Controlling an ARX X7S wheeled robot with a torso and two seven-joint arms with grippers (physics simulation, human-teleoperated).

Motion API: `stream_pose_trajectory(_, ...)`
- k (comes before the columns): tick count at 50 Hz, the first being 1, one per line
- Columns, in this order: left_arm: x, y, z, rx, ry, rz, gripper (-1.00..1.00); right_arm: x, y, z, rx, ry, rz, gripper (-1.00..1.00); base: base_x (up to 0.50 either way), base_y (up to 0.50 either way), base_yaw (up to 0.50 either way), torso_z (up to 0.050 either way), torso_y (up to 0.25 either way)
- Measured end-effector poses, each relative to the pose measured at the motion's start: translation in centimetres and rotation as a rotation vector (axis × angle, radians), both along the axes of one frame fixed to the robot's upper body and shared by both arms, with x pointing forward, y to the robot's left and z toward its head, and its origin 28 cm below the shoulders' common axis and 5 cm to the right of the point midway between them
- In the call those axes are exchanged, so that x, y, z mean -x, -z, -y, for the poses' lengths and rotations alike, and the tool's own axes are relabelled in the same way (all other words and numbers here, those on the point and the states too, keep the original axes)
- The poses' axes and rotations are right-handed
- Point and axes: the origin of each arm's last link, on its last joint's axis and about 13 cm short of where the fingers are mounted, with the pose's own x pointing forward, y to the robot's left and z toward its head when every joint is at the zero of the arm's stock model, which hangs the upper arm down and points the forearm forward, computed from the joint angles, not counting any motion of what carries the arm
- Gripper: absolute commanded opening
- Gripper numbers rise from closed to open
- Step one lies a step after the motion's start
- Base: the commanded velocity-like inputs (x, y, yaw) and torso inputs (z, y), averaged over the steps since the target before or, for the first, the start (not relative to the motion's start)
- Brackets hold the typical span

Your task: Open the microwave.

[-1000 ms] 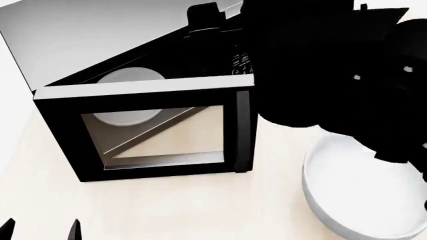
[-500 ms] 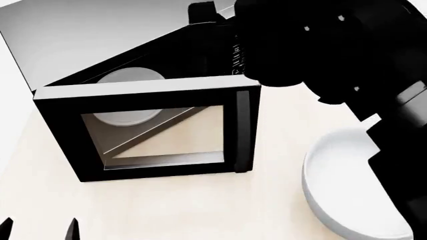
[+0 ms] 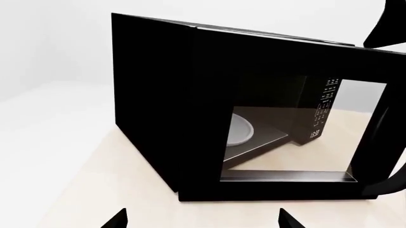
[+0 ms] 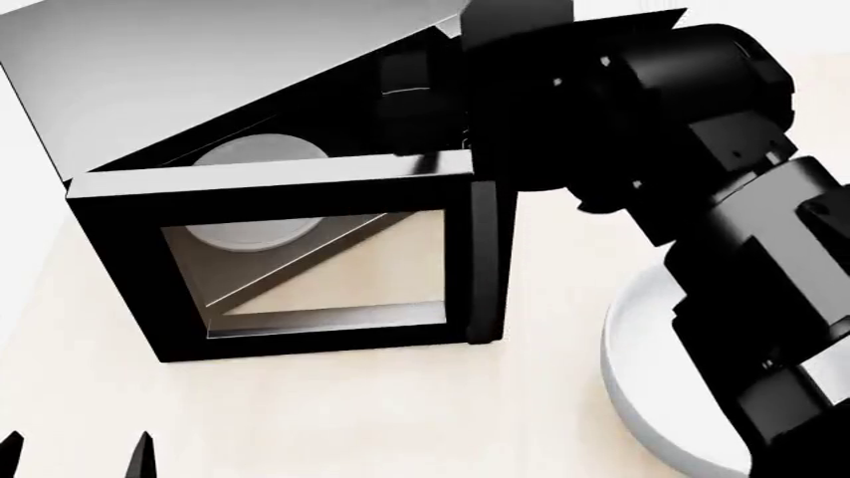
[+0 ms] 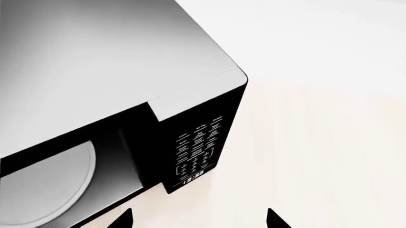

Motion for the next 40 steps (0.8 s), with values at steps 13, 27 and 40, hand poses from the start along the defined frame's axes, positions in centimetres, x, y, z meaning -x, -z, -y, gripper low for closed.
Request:
stream_pose_trajectory(13,0.0,0.0,0.0,0.0,0.001,0.001,1.0,0.2,0.5,0.0,0.017,-0.006,-0.037,1.0,0.0,0.0,0.0,0.0,0.0)
stream_pose_trajectory(27,0.1,0.0,0.0,0.0,0.001,0.002,1.0,0.8,0.4,0.2,0.024,-0.016,-0.061,1.0,0.0,0.0,0.0,0.0,0.0)
stream_pose_trajectory(40,0.1,0.0,0.0,0.0,0.002,0.002,1.0,1.8,0.3,0.5,0.013,-0.031,-0.097,1.0,0.0,0.0,0.0,0.0,0.0)
